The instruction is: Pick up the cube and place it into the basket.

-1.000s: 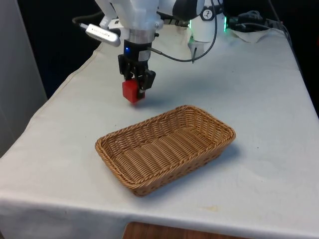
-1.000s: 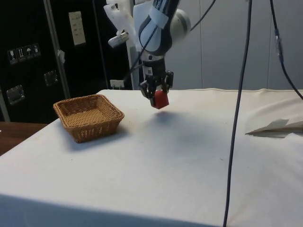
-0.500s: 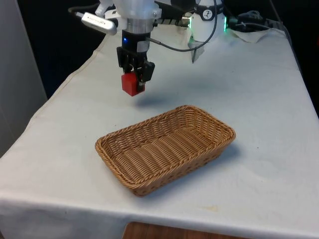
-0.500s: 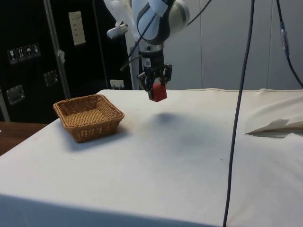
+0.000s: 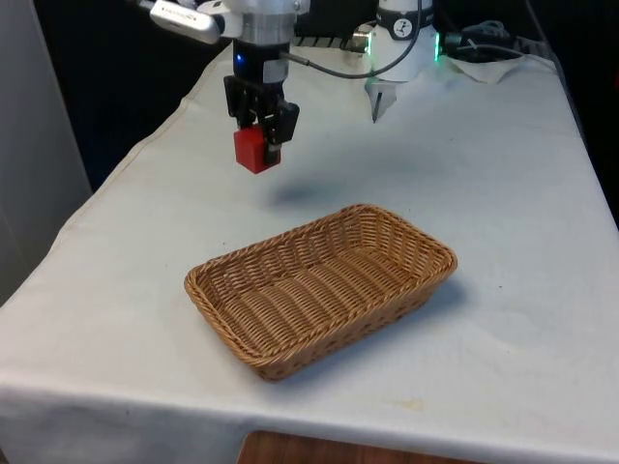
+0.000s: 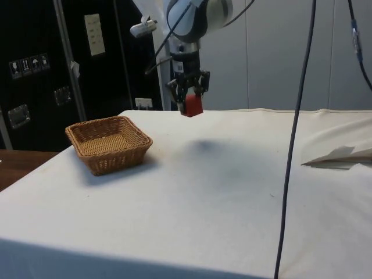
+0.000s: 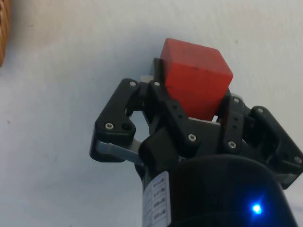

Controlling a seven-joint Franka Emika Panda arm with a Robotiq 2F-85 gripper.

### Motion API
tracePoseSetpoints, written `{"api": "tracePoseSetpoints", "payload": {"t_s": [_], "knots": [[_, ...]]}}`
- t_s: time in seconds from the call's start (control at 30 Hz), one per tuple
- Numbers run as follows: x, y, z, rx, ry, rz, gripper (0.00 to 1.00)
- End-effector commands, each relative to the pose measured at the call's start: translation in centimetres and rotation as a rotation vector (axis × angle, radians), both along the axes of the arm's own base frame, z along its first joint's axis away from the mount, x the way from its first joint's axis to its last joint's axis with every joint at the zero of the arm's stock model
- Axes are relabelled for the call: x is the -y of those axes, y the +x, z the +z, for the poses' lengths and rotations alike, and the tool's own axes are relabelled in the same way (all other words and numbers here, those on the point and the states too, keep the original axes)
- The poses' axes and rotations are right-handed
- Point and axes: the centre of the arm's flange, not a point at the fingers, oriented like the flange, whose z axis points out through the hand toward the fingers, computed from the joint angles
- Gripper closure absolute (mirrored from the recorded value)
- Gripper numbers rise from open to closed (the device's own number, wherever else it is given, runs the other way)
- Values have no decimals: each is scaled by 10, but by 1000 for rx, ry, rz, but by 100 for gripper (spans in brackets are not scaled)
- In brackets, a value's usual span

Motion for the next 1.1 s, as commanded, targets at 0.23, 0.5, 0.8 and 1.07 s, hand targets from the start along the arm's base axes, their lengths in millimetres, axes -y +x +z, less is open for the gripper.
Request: {"api": "tracePoseSetpoints", "payload": {"t_s": [0.23, 0.5, 0.8, 1.07], "knots": [[1, 1, 19, 3, 10, -1, 100], [2, 2, 33, 12, 19, -2, 100], [2, 3, 50, 19, 30, -3, 100], [3, 5, 66, 29, 37, -2, 100]]}}
